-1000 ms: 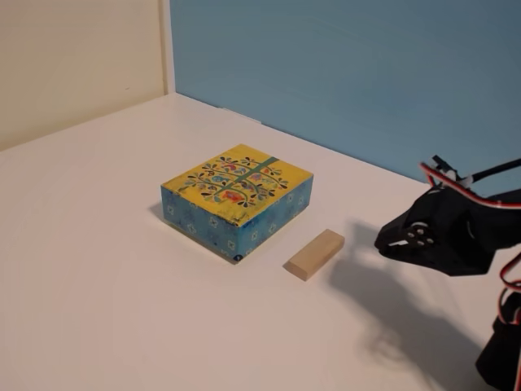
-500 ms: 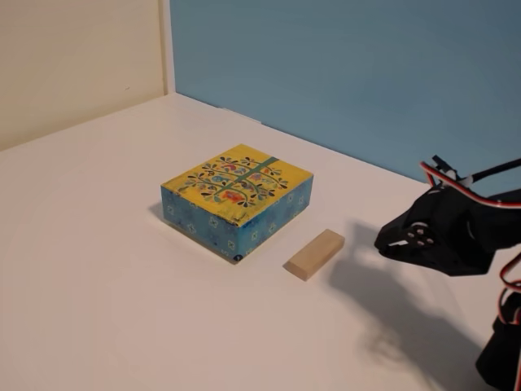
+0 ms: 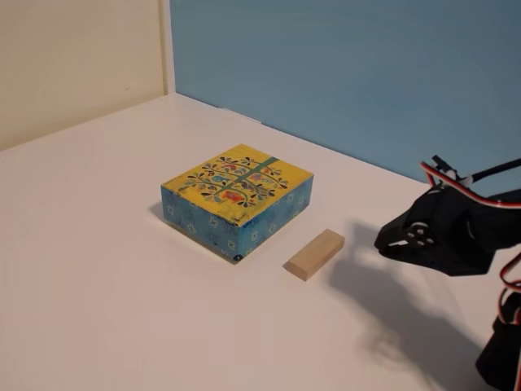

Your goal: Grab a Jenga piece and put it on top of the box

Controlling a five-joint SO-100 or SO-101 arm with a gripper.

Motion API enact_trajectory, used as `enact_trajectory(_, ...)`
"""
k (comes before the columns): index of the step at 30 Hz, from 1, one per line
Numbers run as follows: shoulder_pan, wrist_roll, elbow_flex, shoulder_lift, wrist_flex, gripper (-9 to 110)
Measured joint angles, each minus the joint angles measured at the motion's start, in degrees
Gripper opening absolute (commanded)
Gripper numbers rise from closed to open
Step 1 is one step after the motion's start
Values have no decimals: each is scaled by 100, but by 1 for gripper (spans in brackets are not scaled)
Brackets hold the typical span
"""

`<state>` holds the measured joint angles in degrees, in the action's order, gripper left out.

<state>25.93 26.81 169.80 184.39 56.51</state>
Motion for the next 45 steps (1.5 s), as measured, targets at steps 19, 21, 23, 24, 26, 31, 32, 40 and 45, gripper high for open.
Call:
enact_trajectory(19,114,0,0,0,0,0)
enact_trajectory(21,211,0,0,0,26,0)
enact_trajectory(23,387,-26,0,0,44,0)
enact_trajectory(24,431,-44,0,0,44,0)
enact_trajectory(26,448,-88,0,0,44,0)
enact_trajectory(31,554,-325,-105,0,123,0)
enact_trajectory(32,527,-369,-202,0,176,0)
enact_trajectory(40,167,-686,-1512,0,905,0)
enact_trajectory(45,-176,-686,-2426,-352,1670,0)
